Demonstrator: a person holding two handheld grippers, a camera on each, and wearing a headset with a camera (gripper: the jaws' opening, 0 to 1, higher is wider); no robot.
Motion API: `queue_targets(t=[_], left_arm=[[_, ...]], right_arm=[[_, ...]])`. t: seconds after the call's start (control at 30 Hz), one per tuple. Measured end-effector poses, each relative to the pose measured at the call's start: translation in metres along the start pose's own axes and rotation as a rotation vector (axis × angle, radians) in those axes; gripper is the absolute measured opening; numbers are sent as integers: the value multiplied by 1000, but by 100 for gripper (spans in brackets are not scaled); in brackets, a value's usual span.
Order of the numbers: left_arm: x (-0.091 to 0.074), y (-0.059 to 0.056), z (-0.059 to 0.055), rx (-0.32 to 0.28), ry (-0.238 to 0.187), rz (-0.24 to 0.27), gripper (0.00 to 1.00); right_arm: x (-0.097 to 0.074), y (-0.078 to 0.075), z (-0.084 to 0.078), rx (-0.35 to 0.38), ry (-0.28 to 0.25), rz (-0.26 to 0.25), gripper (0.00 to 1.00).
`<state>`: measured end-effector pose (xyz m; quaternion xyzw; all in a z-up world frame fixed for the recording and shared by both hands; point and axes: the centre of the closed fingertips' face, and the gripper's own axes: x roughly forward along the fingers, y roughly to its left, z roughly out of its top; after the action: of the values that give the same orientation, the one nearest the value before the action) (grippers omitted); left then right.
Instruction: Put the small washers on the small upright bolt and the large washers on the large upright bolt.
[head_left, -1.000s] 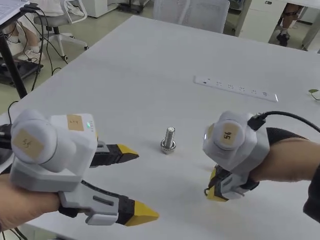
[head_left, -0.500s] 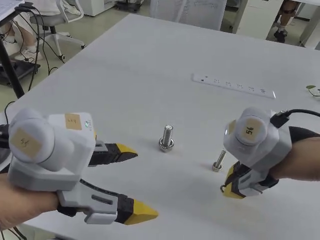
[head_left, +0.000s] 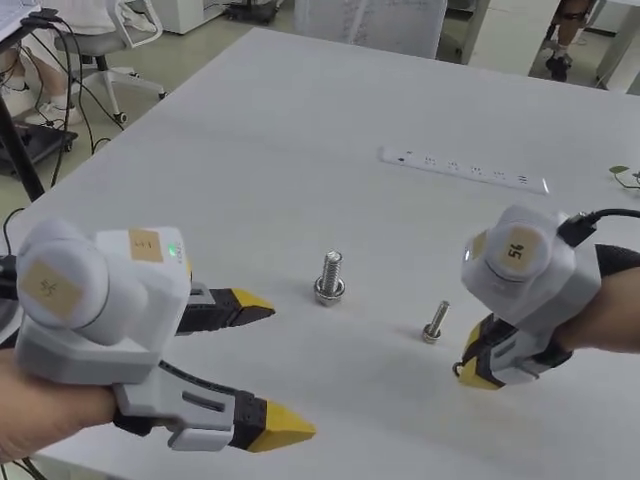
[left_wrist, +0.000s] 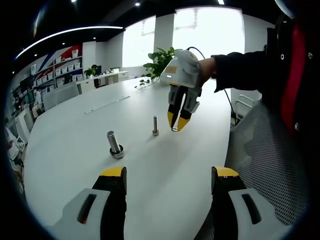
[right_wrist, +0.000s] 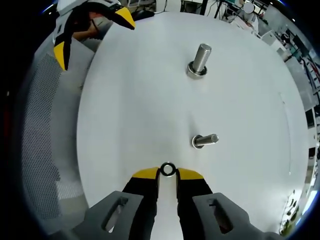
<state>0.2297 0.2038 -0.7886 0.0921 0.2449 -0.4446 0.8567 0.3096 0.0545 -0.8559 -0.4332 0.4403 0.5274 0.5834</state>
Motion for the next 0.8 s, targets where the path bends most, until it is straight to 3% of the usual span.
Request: queue_targets(t=[0.8], left_arm=[[1, -1, -1, -2, 6, -5, 68]], right_arm=[[-36, -12, 11, -4, -35, -51, 14]])
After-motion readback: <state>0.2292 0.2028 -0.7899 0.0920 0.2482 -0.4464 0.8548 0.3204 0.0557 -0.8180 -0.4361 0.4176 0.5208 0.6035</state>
